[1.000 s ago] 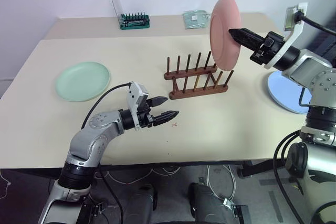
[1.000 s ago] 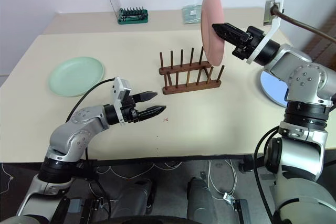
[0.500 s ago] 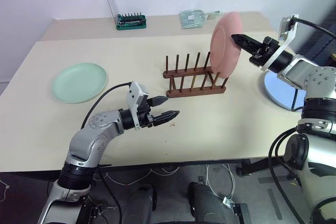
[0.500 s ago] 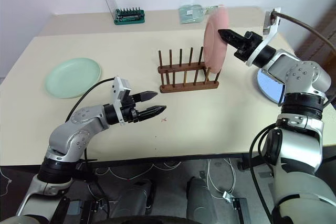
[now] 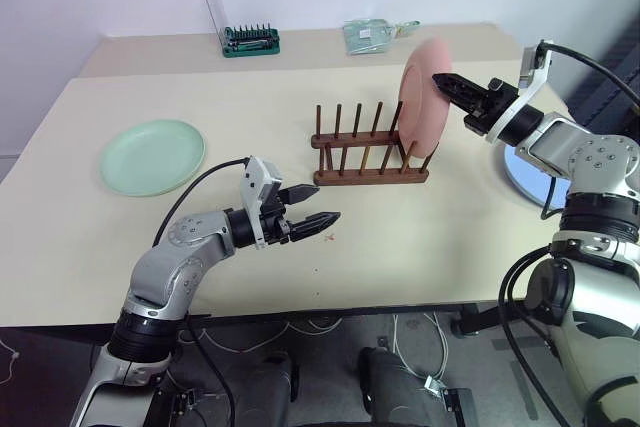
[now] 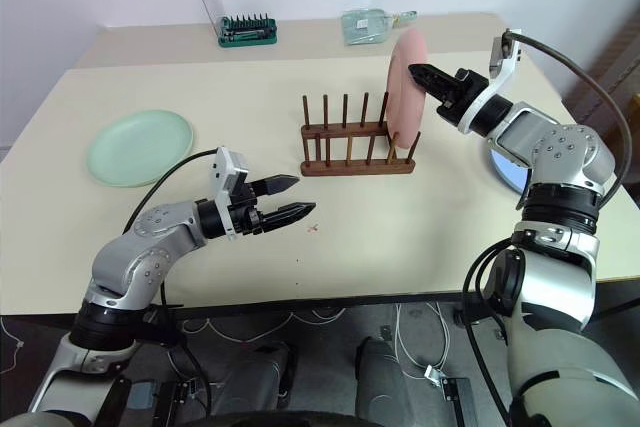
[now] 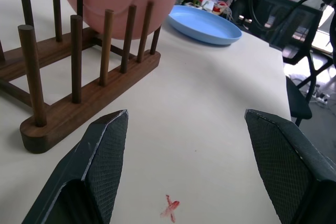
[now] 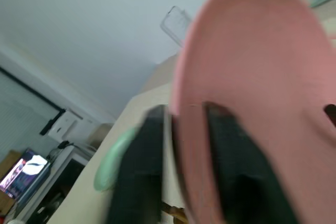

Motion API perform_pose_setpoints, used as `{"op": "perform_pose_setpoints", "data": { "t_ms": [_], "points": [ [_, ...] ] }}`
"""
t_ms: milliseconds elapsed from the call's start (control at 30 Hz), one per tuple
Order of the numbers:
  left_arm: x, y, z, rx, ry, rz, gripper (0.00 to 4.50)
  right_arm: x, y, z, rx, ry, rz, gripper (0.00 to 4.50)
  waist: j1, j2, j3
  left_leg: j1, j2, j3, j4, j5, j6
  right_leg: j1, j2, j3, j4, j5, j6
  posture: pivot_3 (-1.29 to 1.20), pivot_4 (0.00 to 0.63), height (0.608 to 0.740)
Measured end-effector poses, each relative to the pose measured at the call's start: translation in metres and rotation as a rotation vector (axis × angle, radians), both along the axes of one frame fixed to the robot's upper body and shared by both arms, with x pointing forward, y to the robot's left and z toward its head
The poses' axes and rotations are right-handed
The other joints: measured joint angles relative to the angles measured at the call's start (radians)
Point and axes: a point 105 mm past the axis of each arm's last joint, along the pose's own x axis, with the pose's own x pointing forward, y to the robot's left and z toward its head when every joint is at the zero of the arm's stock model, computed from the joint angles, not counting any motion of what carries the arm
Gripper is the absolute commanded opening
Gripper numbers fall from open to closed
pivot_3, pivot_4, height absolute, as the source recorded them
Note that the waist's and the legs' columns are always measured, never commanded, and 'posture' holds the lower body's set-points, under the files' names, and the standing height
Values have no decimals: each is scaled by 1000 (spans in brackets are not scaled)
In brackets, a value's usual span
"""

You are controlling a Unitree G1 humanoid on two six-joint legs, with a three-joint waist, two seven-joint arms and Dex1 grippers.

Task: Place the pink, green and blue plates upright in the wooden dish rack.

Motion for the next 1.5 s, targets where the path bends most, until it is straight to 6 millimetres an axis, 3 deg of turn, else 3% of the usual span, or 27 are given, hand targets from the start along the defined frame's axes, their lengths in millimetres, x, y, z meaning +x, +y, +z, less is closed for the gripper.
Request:
{"op": "perform_pose_setpoints", "data": {
  "t_ms": [67,367,600,667,700,767,833,900,1000,1100,1200,1267,1367,1500],
  "points": [
    [0,0,0,0,0,-1,3649,-2,-1,2,-25,-27,-30,4000,0,0,0,0,0,0,0,0,0,0,0,0,0,0,0,0,150,740],
    [-1,0,0,0,0,-7,3649,-22,-1,17,-128,-170,-76,4000,0,0,0,0,0,0,0,0,0,0,0,0,0,0,0,0,150,740],
    [0,0,-1,1,2,-5,3649,-27,-18,37,-275,-302,-185,4000,1,0,0,0,0,0,0,0,0,0,0,0,0,0,0,0,150,740],
    [3,4,1,-7,0,22,4180,-30,-24,47,-385,-362,-229,4038,1,1,0,0,0,0,0,0,0,0,0,0,0,0,0,0,150,740],
    [9,12,5,-28,-6,75,4459,-36,-24,57,-503,-430,-246,4038,1,2,1,0,0,0,0,0,0,-1,0,0,0,0,0,0,150,740],
    [23,35,13,-60,-23,206,4459,-52,-13,78,-674,-570,-224,4038,-3,3,1,0,1,0,-1,0,0,-2,1,0,0,0,0,0,150,740],
    [40,65,27,-98,-61,366,4459,-71,15,86,-847,-710,-119,4038,-6,2,1,1,2,0,-1,0,0,-2,2,0,1,0,0,0,150,740],
    [54,87,40,-125,-92,524,4459,-78,42,73,-969,-768,-4,4038,-4,1,0,1,3,0,0,0,0,-1,2,0,1,0,0,0,150,740],
    [75,139,58,-150,-127,847,4459,-82,82,31,-1090,-779,191,4038,-1,0,0,0,2,0,1,0,0,-1,1,0,0,0,0,0,150,740],
    [84,193,67,-196,-107,1180,4459,-70,97,8,-1169,-786,196,4038,4,-2,0,0,1,0,1,1,-1,-1,1,0,0,0,0,0,150,740],
    [77,244,73,-261,-80,1447,4459,-62,105,-6,-1210,-790,193,4038,5,-2,1,-1,0,-1,0,1,-2,-2,0,0,0,1,1,0,150,740],
    [70,264,67,-271,-33,1568,4459,-61,109,-6,-1200,-803,193,4038,6,-3,1,-1,0,-1,0,1,-3,-2,0,0,0,1,2,0,150,740],
    [56,294,36,-387,237,1727,4459,-66,121,-7,-1148,-826,226,4038,3,-3,1,-1,0,-2,0,1,-3,-2,0,-1,1,2,1,0,150,740],
    [47,297,-4,-479,504,1761,4459,-67,125,-9,-1134,-831,238,4038,6,-5,0,-1,0,-3,0,1,-4,-2,0,-1,1,2,1,0,150,740]
  ]
}}
